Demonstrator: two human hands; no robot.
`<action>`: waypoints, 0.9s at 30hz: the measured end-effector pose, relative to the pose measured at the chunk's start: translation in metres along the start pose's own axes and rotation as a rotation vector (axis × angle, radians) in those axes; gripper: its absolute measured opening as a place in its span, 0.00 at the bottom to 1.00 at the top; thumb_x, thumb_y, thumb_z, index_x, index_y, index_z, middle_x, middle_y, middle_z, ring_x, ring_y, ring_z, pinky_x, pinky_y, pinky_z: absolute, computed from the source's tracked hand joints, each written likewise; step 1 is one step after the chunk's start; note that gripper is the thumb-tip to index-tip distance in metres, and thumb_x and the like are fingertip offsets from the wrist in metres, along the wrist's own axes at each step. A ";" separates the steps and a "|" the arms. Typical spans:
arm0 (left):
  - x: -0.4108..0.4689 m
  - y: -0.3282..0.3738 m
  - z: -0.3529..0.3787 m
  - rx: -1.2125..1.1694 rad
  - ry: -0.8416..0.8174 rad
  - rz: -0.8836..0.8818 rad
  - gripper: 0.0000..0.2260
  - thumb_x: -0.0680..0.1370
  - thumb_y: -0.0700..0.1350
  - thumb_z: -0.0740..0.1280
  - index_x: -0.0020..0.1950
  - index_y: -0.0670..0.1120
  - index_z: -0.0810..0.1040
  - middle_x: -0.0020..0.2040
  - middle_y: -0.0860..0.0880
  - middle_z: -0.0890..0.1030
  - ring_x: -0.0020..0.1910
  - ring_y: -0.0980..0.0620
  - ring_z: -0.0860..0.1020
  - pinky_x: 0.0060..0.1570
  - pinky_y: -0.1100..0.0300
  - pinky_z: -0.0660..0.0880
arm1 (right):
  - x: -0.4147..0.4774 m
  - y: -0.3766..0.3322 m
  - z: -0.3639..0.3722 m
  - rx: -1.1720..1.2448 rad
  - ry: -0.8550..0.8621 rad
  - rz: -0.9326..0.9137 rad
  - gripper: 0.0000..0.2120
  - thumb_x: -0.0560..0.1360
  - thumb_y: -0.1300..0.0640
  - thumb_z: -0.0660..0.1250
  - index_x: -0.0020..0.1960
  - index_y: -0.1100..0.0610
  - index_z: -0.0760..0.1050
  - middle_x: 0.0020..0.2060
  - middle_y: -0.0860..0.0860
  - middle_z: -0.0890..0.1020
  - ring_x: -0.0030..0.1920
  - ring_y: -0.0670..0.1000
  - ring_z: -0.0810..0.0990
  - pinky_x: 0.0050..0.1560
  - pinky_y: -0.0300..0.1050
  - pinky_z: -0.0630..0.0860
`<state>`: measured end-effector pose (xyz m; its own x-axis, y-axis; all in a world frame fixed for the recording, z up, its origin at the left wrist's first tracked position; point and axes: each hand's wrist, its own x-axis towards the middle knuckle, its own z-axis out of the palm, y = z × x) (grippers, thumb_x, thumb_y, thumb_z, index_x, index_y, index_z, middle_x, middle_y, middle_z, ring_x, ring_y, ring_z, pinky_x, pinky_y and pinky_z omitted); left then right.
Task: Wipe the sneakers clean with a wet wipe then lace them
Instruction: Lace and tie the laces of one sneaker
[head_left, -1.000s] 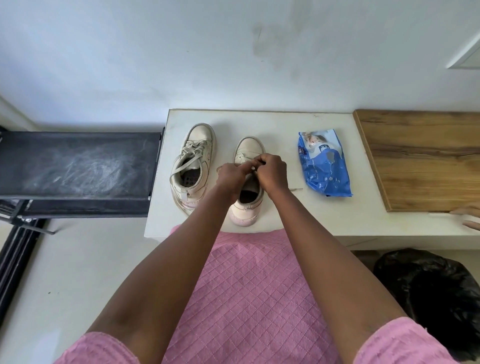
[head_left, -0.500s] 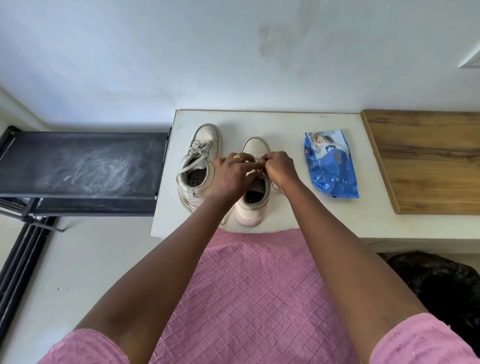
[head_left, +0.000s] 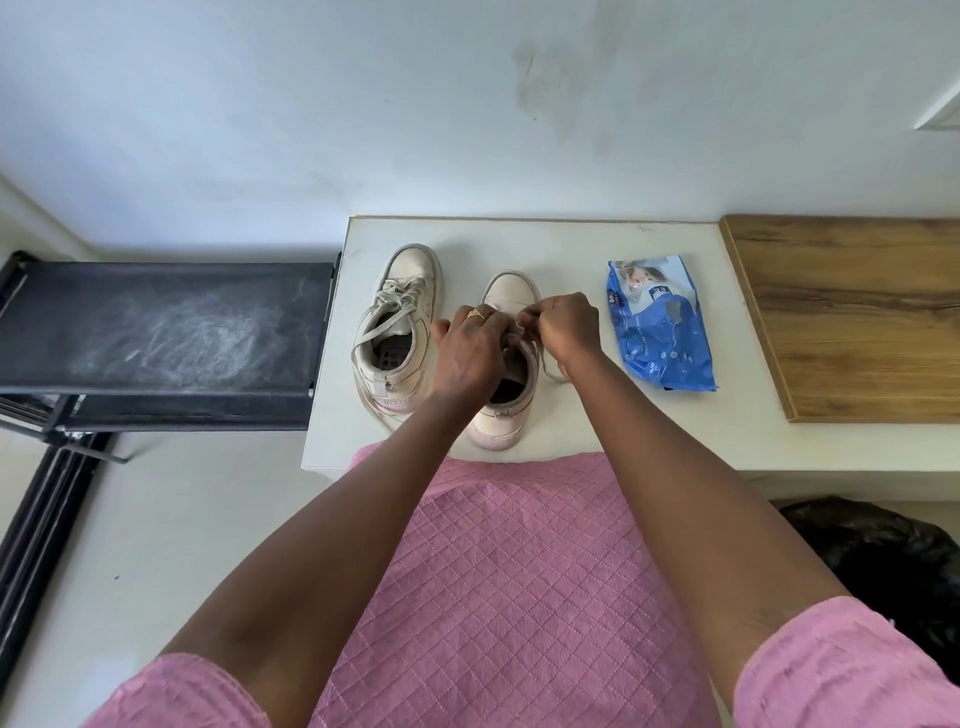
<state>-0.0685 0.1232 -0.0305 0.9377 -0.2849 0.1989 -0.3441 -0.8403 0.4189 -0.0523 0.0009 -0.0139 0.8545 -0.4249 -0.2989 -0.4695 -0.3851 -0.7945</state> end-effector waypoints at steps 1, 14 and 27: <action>0.000 0.000 0.001 -0.012 0.012 0.005 0.08 0.78 0.43 0.62 0.53 0.46 0.79 0.53 0.48 0.79 0.57 0.45 0.71 0.48 0.55 0.55 | -0.002 -0.003 0.000 -0.002 0.011 0.008 0.15 0.74 0.67 0.59 0.45 0.59 0.84 0.38 0.51 0.83 0.41 0.50 0.79 0.39 0.37 0.74; -0.012 -0.005 0.001 -0.241 0.080 0.090 0.05 0.68 0.36 0.67 0.42 0.42 0.81 0.36 0.47 0.82 0.39 0.42 0.78 0.45 0.52 0.67 | 0.015 -0.013 0.008 0.242 0.013 0.324 0.11 0.67 0.70 0.63 0.40 0.62 0.83 0.33 0.53 0.83 0.37 0.52 0.79 0.42 0.45 0.79; -0.015 -0.008 0.005 -0.250 0.084 0.136 0.07 0.65 0.30 0.66 0.38 0.41 0.80 0.33 0.46 0.81 0.33 0.42 0.77 0.41 0.55 0.72 | 0.017 -0.006 0.010 0.123 -0.082 0.162 0.11 0.76 0.61 0.61 0.54 0.60 0.80 0.51 0.55 0.81 0.42 0.47 0.75 0.44 0.34 0.74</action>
<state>-0.0791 0.1316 -0.0415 0.8783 -0.3393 0.3368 -0.4776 -0.6540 0.5866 -0.0331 0.0041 -0.0195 0.7879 -0.4029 -0.4657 -0.5755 -0.2127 -0.7897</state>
